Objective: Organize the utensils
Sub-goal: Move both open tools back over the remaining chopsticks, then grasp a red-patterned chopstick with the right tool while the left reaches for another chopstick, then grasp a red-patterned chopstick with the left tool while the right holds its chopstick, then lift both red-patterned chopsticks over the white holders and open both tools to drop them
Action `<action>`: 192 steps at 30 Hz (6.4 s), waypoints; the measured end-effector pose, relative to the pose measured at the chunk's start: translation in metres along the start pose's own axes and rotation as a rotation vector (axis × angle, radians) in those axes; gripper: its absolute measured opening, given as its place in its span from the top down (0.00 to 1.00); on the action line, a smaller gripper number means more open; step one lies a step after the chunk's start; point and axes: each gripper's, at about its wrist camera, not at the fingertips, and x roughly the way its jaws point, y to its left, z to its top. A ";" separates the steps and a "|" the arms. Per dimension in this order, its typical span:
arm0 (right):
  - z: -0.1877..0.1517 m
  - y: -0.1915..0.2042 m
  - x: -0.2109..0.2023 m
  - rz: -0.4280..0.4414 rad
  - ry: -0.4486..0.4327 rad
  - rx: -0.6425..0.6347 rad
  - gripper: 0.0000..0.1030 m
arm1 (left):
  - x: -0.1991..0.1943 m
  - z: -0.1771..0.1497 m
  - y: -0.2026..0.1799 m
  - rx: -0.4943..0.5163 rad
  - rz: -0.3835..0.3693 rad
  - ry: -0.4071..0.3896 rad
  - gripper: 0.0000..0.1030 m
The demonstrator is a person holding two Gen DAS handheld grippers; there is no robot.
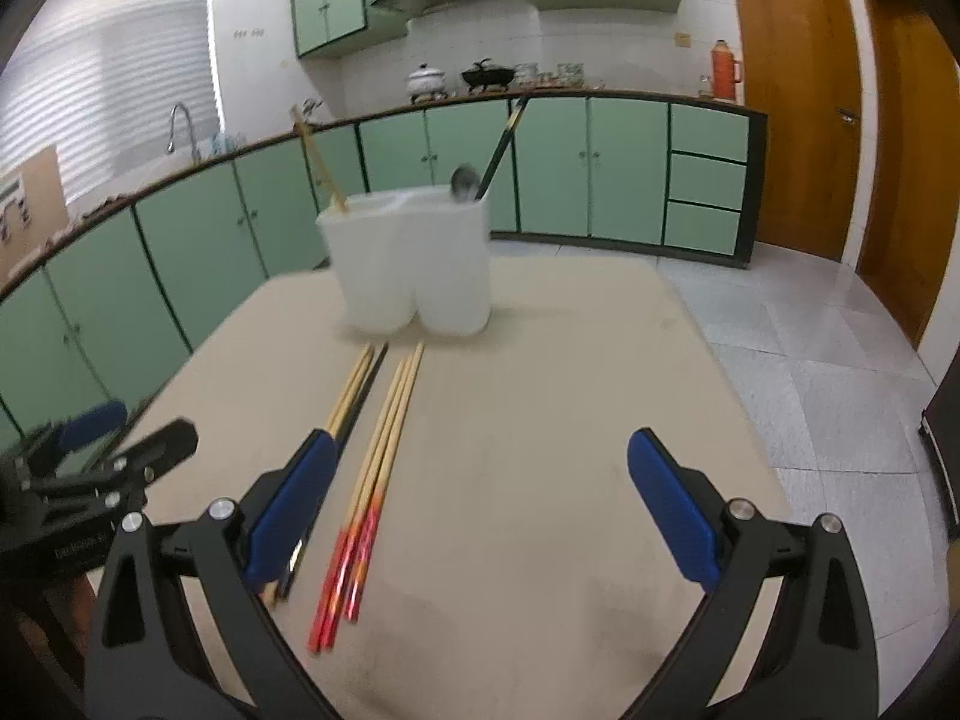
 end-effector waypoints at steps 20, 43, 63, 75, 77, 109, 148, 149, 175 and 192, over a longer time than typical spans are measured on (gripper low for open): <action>-0.063 0.042 0.012 0.082 0.158 -0.098 0.55 | 0.011 -0.052 0.003 -0.022 -0.007 0.123 0.24; -0.059 0.028 0.022 0.004 0.187 -0.080 0.63 | 0.012 -0.063 -0.007 0.016 -0.039 0.151 0.24; -0.060 0.023 0.021 0.031 0.177 -0.061 0.71 | 0.025 -0.063 -0.019 0.039 -0.013 0.185 0.39; -0.056 0.020 0.017 0.055 0.158 -0.040 0.94 | 0.023 -0.055 -0.018 0.001 -0.050 0.171 0.95; -0.053 0.020 0.014 0.053 0.143 -0.038 0.94 | 0.018 -0.052 -0.018 -0.001 -0.042 0.152 0.96; -0.044 0.016 0.011 0.051 0.133 -0.027 0.94 | 0.023 -0.054 -0.009 -0.031 -0.076 0.173 0.70; 0.019 -0.008 -0.021 0.016 0.017 -0.034 0.94 | -0.022 0.008 -0.022 0.039 -0.074 0.118 0.95; 0.020 -0.008 -0.022 0.015 0.013 -0.034 0.94 | -0.018 0.004 -0.020 0.029 -0.075 0.134 0.95; -0.035 0.000 0.018 0.038 0.140 0.001 0.95 | 0.031 -0.055 0.002 -0.024 -0.068 0.205 0.68; -0.004 -0.001 -0.012 0.017 0.041 -0.019 0.95 | -0.006 -0.016 0.000 -0.024 -0.048 0.099 0.94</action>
